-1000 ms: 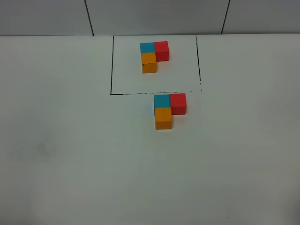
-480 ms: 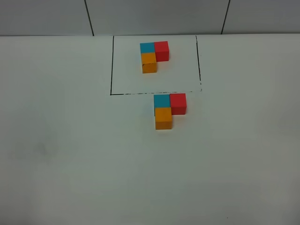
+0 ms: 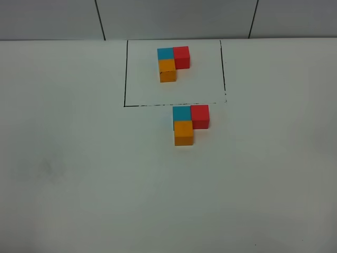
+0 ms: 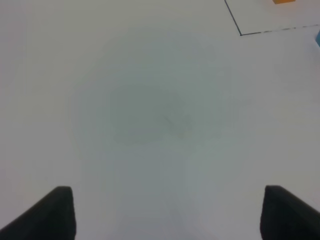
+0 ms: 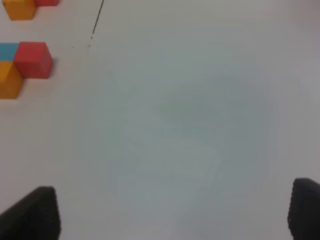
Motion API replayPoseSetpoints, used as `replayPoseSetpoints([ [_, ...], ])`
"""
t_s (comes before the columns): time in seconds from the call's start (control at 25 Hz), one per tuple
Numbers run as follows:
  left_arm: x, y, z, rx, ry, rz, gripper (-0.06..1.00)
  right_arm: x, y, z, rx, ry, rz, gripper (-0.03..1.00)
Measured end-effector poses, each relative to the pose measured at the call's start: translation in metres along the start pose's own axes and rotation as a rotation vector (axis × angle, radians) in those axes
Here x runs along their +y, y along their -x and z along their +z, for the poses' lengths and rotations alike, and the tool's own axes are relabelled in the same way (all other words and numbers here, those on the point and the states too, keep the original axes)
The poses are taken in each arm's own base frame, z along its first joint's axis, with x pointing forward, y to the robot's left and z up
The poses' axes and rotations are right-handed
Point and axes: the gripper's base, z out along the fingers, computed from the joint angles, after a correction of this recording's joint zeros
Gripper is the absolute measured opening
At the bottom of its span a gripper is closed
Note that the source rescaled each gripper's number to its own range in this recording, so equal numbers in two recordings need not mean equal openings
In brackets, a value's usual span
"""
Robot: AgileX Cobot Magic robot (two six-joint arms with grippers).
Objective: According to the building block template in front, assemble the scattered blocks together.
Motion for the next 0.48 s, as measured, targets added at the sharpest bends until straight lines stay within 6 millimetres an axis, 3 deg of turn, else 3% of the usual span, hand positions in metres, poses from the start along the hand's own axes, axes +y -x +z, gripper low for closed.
replayPoseSetpoints([
  [0.48,0.0000,0.0000,0.0000,0.000,0.000,0.000,0.76,0.0004,-0.0010,-0.0019,-0.015,0.009,0.004,0.83],
])
